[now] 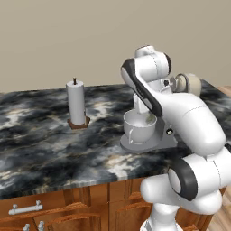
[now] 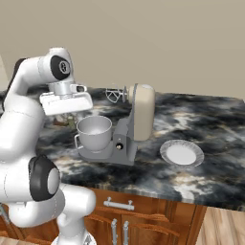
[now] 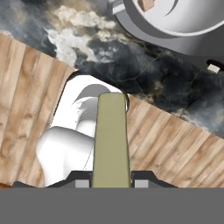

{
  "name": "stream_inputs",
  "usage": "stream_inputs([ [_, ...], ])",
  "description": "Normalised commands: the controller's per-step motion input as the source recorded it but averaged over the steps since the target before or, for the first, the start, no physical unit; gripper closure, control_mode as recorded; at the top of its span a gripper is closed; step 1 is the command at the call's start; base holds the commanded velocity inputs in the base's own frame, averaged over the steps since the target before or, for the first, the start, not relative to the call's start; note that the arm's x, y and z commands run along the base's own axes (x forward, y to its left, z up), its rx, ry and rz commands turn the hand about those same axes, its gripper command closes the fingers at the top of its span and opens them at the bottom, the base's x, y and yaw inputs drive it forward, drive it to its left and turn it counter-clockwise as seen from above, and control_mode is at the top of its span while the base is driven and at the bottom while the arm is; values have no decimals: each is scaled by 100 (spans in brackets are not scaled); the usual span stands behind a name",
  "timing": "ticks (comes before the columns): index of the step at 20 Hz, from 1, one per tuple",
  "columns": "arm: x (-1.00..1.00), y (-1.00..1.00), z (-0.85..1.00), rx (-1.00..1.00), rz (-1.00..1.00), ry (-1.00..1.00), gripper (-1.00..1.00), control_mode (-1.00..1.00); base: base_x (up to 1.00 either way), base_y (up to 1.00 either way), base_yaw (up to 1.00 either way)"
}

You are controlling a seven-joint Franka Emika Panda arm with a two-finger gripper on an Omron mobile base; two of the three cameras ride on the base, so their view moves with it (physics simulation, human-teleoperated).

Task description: Add butter and sugar cubes to the stand mixer bowl and then turn on the stand mixer to begin making frosting.

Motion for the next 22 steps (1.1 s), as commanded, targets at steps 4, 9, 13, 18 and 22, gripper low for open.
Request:
stream_inputs([
  [4,0,0,-48,0,-4,1,100,-100,0,0,0],
  [9,9,0,-15,0,-1,0,100,-100,0,0,0],
  [13,24,0,0,0,-1,0,100,-100,0,0,0],
  [18,32,0,0,0,-1,0,100,-100,0,0,0],
  [22,38,0,0,0,-1,0,100,-100,0,0,0],
])
